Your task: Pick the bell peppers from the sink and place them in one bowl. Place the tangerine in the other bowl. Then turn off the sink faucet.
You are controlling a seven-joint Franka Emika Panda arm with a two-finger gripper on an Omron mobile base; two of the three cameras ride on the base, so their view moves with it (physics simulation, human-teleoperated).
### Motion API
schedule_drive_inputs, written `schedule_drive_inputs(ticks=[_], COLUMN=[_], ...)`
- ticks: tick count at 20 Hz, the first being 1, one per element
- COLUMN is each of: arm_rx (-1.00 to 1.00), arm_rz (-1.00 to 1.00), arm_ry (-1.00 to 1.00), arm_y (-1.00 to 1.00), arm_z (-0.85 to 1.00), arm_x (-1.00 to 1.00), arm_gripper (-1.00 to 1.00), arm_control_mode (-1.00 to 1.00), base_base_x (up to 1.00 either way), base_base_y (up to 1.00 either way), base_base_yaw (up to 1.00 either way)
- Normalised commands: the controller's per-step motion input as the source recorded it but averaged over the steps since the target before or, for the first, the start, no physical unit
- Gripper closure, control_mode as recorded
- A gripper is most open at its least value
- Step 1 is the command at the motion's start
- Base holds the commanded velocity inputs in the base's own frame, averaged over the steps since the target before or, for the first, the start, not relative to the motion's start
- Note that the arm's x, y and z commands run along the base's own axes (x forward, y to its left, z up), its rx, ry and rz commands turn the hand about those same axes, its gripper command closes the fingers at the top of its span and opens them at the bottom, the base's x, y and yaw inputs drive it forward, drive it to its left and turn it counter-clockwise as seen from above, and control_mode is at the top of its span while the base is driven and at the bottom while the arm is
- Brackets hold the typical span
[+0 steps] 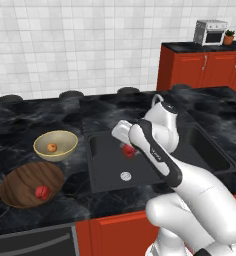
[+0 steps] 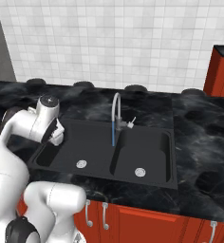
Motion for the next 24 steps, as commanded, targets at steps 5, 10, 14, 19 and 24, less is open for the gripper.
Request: schedule_drive_inputs(ticks=[5, 10, 14, 19, 24], arm_rx=[0.0, 0.0, 0.0, -0.02, -0.1], arm_rz=[0.15, 0.15, 0.15, 0.12, 0.03], arm_ry=[0.13, 0.11, 0.11, 0.1, 0.05], arm_y=[0.61, 0.7, 0.69, 0.69, 0.59], arm_z=[0.05, 0.08, 0.06, 0.02, 0.0], arm_x=[0.0, 0.0, 0.0, 0.0, 0.0], arm_gripper=[1.0, 1.0, 1.0, 1.0, 1.0], arm_control_mode=[-1.0, -1.0, -1.0, -1.0, -1.0], base_base_x=[0.0, 0.0, 0.0, 0.0, 0.0], base_base_y=[0.0, 0.0, 0.0, 0.0, 0.0], base_base_yaw=[0.0, 0.0, 0.0, 0.0, 0.0])
